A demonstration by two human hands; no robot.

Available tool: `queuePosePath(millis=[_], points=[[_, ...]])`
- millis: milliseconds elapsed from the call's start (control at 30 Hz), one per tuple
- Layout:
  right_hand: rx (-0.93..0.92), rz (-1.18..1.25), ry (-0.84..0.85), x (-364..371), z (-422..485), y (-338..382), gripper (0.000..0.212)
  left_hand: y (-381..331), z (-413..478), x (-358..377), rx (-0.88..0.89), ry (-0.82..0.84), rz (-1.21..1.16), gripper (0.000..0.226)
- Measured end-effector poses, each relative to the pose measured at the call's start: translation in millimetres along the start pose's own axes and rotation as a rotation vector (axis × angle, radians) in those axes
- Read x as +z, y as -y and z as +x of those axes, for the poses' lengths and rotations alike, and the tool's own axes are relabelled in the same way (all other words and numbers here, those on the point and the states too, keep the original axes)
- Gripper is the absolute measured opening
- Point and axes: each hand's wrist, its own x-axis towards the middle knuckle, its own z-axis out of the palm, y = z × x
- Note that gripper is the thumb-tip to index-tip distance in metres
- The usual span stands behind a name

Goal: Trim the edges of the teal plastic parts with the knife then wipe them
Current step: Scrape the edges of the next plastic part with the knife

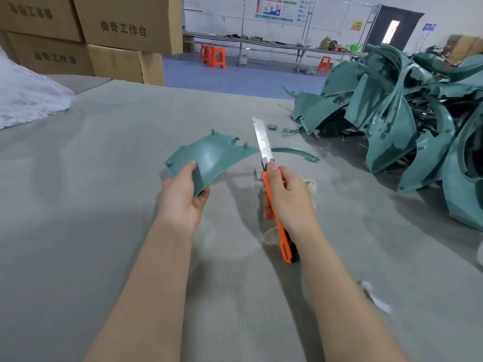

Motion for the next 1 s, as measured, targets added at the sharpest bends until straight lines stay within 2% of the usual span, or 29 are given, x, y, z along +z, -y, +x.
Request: queuePosePath(millis=[333,1000], points=[[-0.129,-0.229,0.077,12,-10,5,0.04,0,-5,1,-0.039,-0.002,-0.017,0.005],[-0.121,-0.213,0.115,11,-9,5,0.04,-3,-8,2,-0.055,-0.028,-0.037,0.011]])
